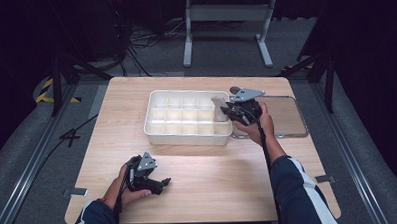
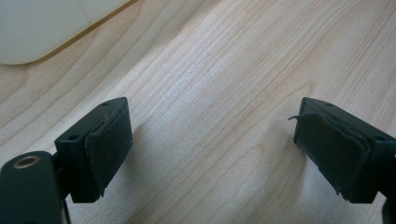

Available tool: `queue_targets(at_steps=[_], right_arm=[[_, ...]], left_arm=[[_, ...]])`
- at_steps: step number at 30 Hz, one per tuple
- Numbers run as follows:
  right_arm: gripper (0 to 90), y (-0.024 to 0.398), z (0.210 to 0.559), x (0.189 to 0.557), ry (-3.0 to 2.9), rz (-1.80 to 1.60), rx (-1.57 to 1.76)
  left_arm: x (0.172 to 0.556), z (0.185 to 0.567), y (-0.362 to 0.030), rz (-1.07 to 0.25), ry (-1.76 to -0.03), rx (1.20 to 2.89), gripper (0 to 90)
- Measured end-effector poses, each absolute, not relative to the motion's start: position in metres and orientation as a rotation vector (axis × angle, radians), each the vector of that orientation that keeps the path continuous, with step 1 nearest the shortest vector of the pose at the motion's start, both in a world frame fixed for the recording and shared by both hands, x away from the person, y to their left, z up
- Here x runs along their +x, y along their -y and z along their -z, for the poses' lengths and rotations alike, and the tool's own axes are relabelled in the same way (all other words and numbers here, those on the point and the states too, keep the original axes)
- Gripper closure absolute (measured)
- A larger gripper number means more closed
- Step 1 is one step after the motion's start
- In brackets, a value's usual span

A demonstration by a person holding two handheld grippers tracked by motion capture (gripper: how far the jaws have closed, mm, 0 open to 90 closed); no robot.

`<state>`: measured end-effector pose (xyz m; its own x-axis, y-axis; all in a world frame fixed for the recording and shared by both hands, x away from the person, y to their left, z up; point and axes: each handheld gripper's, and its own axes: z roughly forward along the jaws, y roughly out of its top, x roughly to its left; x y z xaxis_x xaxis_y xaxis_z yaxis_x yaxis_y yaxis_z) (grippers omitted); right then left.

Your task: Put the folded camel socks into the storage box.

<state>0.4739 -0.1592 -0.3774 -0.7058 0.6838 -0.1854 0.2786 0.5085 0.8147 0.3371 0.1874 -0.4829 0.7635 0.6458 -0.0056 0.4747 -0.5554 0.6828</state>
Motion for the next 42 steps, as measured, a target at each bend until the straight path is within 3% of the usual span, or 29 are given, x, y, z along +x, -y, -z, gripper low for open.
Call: queue_targets(at_steps=[42], right_arm=[[74.5, 0.128, 0.415, 0.509, -2.457, -0.684, 0.741]], left_arm=[[0.337, 0.483, -0.187, -0.324, -0.835, 2.263, 11.7]])
